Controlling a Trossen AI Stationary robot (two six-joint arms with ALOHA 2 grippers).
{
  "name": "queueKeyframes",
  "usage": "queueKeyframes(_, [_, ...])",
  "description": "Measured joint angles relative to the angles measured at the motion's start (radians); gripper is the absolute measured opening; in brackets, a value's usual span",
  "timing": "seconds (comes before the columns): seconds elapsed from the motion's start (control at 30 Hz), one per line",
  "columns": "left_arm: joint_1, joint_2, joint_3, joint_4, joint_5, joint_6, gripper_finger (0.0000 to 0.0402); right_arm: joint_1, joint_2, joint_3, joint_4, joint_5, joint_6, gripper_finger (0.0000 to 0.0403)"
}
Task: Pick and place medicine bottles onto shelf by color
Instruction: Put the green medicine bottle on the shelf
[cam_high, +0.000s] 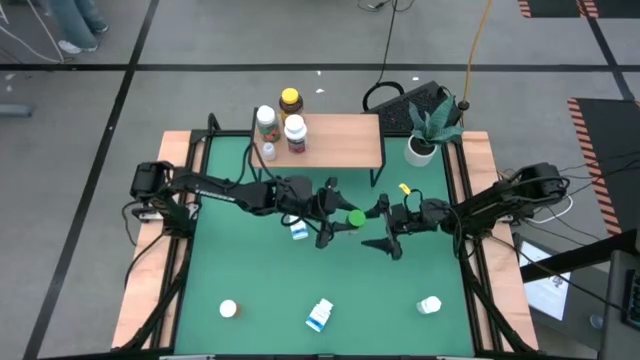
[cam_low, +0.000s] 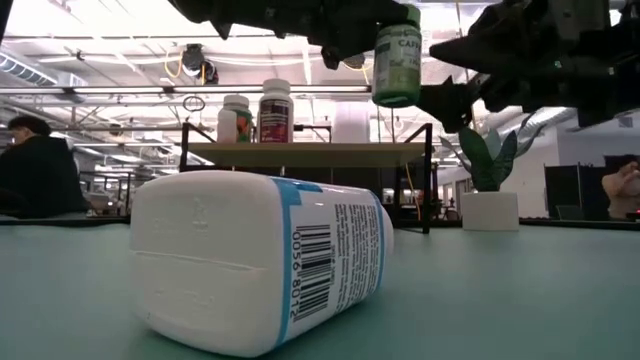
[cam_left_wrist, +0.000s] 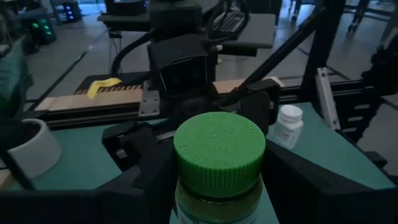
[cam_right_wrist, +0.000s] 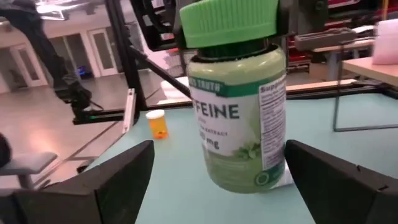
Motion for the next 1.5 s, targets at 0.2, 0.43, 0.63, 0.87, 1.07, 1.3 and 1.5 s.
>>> queueKeyframes(0.2, [0.0, 0.0, 0.0, 0.007, 0.0, 0.0, 0.0205, 0.004, 0.001, 0.026, -0.029, 0.002, 0.0, 0.0341])
queueKeyframes(0.43, [0.001, 0.0, 0.0, 0.016, -0.007, -0.001, 0.0211, 0.005, 0.001, 0.042, -0.064, 0.058, -0.018, 0.0287])
queueKeyframes(0.63, [0.001, 0.0, 0.0, 0.019, -0.009, -0.004, 0.0213, 0.005, 0.001, 0.042, -0.067, 0.078, -0.018, 0.0236])
queueKeyframes(0.87, [0.0, 0.0, 0.0, 0.017, -0.049, -0.018, 0.0214, 0.005, 0.001, 0.042, -0.074, 0.102, -0.025, 0.0203])
queueKeyframes(1.07, [0.002, 0.0, -0.002, -0.002, -0.069, -0.013, 0.0214, 0.005, 0.0, 0.043, -0.11, 0.182, -0.033, 0.0205])
queueKeyframes(1.3, [0.001, 0.0, -0.002, 0.001, -0.126, -0.03, 0.024, 0.005, 0.0, 0.043, -0.122, 0.213, -0.055, 0.0205])
queueKeyframes(1.5, [0.001, -0.002, -0.001, 0.004, -0.132, -0.045, 0.0301, 0.006, 0.001, 0.043, -0.137, 0.24, -0.066, 0.0205])
